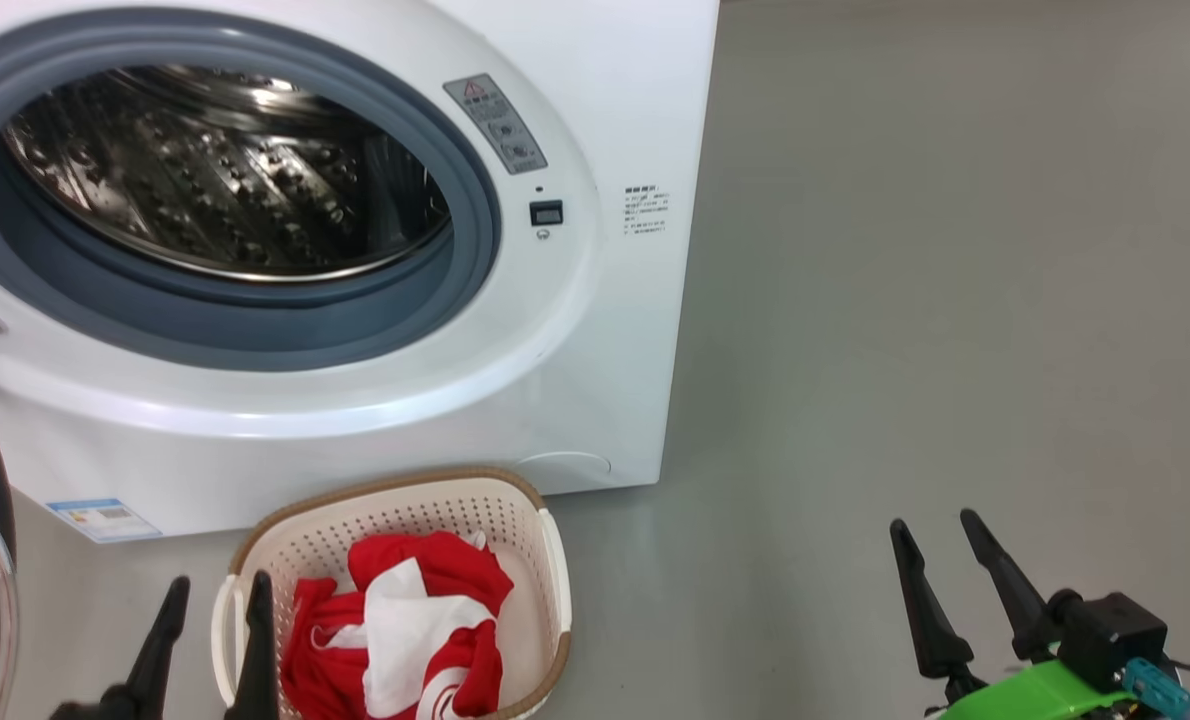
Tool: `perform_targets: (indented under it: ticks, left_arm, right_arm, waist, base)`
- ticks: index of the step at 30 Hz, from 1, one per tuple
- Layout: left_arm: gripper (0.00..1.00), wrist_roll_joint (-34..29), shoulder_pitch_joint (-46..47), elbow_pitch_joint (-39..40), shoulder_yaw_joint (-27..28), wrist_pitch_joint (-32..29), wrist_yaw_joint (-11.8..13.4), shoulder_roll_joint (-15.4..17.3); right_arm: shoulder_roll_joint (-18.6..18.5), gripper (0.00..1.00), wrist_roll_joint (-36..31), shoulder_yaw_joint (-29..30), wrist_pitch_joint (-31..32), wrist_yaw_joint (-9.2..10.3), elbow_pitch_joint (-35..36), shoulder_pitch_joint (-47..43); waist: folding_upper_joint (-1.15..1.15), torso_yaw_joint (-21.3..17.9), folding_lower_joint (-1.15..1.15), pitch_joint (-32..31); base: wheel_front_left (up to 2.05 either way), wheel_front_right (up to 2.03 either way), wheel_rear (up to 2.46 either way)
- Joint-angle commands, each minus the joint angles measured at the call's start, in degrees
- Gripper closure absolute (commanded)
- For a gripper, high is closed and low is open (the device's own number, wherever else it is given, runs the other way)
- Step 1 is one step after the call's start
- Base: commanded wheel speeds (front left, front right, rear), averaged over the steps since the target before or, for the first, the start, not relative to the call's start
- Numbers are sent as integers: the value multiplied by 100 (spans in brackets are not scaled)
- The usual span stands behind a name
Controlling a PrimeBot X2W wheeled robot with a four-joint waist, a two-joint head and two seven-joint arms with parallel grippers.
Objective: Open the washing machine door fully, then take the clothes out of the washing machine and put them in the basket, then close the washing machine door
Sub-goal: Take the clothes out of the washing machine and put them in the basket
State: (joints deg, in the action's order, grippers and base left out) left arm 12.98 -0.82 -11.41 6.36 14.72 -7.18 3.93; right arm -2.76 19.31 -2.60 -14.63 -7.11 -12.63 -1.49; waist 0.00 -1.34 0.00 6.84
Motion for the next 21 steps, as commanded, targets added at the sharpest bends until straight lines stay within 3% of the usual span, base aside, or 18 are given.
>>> perform_targets:
  ticks: [1, 21]
  left_arm:
    - [0, -116, -103, 284, 244, 28, -31, 20]
    - [0, -171, -354, 521, 293, 28, -31, -97]
  right_arm:
    - [-11, 0, -67, -80, -37, -37, 167, -45]
    - [-32, 0, -118, -10, -37, -37, 207, -142]
  waist:
    - [0, -5, 0, -123]
    - [0, -4, 0, -163]
  base:
    - [0, 0, 0]
    - [0, 0, 0]
